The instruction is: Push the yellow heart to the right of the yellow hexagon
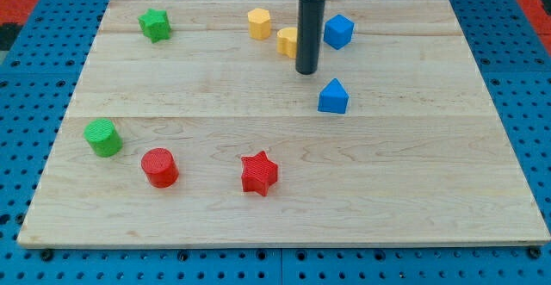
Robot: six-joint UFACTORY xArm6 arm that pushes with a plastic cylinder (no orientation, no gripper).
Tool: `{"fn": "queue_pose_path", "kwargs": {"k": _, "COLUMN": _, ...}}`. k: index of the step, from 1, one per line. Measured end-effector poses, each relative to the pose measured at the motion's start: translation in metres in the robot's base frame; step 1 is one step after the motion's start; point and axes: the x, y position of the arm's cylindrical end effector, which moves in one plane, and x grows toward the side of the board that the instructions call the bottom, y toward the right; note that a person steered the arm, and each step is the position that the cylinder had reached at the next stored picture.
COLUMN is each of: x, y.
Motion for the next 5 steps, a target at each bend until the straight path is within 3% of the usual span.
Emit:
{"fn": "queue_pose_path", "kwargs": {"k": 2, "x": -0.055, "y": -0.043}}
{"fn": "queue_pose_path", "kwargs": {"k": 3, "x": -0.057, "y": -0.076}}
{"fn": "queue_pose_path", "kwargs": {"k": 4, "x": -0.026, "y": -0.069}}
{"fn": "queue_pose_path", "kwargs": {"k": 5, "x": -0.026, "y": -0.011}}
